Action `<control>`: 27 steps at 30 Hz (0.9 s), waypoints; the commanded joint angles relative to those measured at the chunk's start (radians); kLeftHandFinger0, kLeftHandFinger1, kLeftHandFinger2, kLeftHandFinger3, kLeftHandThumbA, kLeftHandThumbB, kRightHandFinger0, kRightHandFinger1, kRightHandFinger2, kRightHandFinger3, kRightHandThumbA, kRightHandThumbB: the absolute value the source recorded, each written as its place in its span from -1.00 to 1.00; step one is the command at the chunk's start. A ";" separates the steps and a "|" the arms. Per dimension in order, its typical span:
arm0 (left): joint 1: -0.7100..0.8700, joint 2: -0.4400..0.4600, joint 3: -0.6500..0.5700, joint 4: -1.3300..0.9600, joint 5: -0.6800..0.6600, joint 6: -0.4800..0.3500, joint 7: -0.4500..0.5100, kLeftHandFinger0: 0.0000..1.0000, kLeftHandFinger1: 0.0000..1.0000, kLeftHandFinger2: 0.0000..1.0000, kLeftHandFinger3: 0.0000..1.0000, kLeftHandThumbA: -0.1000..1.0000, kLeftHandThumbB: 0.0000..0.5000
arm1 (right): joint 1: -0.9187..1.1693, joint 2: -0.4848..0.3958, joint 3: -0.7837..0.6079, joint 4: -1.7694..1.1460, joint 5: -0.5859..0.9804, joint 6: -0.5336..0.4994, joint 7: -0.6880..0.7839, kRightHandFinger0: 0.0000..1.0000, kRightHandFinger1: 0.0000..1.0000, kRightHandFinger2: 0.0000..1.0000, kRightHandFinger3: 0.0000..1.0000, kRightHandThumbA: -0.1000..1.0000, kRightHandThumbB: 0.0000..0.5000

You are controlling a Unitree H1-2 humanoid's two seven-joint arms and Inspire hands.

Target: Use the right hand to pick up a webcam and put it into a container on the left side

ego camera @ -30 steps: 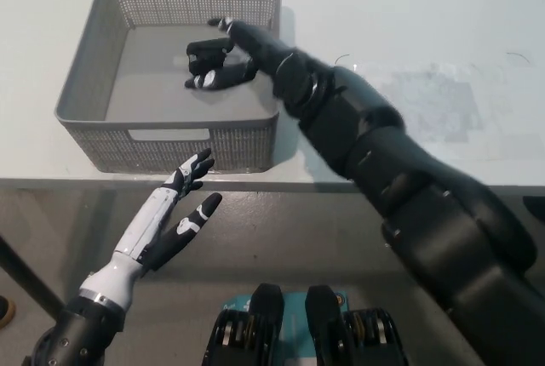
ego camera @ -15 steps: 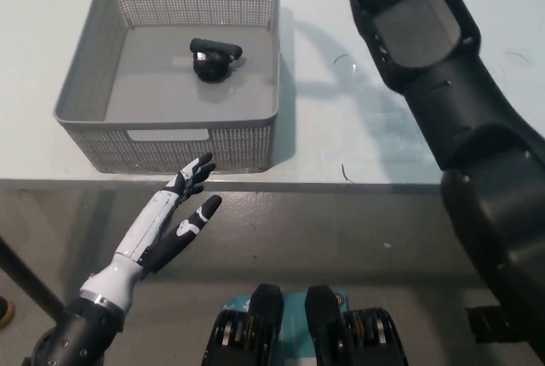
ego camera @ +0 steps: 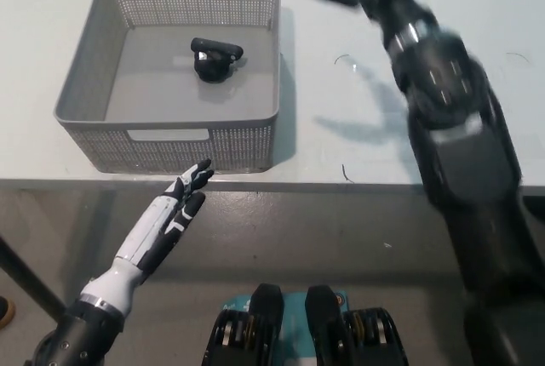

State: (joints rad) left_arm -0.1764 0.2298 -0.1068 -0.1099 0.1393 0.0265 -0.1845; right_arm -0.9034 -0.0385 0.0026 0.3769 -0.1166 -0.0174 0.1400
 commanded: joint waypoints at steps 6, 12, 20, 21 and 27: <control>0.027 0.011 0.058 -0.051 -0.107 -0.060 -0.008 1.00 1.00 1.00 1.00 1.00 -0.45 | 0.564 -0.062 -0.116 -0.847 0.439 0.005 0.040 1.00 1.00 1.00 1.00 1.00 0.55; 0.074 0.015 0.077 -0.067 -0.126 -0.095 0.000 1.00 1.00 1.00 1.00 1.00 -0.22 | 0.733 -0.066 -0.085 -0.808 0.428 -0.062 0.071 1.00 1.00 1.00 1.00 1.00 0.55; 0.111 -0.005 0.102 -0.071 -0.147 -0.137 0.008 1.00 1.00 1.00 1.00 1.00 -0.54 | 0.886 -0.074 -0.056 -0.645 0.432 -0.124 0.130 1.00 1.00 1.00 1.00 1.00 0.39; 0.115 -0.006 0.104 -0.071 -0.147 -0.143 0.008 1.00 1.00 1.00 1.00 1.00 -0.59 | 0.896 -0.075 -0.051 -0.630 0.423 -0.125 0.132 1.00 1.00 1.00 1.00 1.00 0.42; 0.150 -0.016 0.113 -0.073 -0.154 -0.155 0.004 1.00 1.00 1.00 1.00 1.00 -0.64 | 0.956 -0.056 -0.020 -0.527 0.412 -0.174 0.146 1.00 1.00 1.00 1.00 1.00 0.23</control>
State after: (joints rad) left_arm -0.0294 0.2134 -0.0082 -0.1490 0.0276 -0.0593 -0.1842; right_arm 0.0509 -0.1042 -0.0343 -0.1827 0.2261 -0.0900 0.2259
